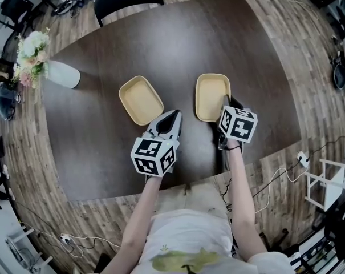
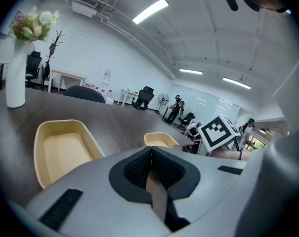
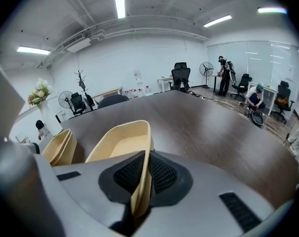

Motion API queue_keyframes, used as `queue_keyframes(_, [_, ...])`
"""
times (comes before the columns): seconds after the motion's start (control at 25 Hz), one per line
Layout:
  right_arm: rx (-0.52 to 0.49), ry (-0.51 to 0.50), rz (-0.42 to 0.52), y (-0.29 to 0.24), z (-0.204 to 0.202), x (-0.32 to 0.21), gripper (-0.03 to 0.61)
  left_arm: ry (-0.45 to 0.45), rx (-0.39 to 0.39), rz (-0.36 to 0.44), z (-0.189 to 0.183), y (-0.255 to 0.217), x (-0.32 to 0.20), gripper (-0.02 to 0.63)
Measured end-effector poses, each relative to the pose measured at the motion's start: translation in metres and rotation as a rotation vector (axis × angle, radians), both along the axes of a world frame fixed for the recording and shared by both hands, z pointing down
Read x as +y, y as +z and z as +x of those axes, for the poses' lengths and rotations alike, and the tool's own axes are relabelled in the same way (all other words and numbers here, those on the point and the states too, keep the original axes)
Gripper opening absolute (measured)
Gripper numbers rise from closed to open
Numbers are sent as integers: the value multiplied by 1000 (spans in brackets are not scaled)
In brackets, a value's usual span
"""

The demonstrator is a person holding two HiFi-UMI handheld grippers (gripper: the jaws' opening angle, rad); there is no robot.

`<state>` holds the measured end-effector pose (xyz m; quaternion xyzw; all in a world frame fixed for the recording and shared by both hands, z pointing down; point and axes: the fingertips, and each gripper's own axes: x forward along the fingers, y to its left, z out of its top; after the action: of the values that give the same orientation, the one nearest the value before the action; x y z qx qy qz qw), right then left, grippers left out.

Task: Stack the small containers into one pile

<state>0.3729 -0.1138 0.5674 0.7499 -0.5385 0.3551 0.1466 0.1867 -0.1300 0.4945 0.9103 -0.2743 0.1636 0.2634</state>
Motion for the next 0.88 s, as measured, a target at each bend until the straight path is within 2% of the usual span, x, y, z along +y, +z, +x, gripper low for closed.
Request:
queue_keyframes(0.44, [-77,-70,108,-33,-41,-22,37,-123,18,41,-45,-17,-13,25])
queue_keyframes(0.88, [-139,-230,190,-62,-107,-64,37,-259,15,71,-101,-27,-22,25])
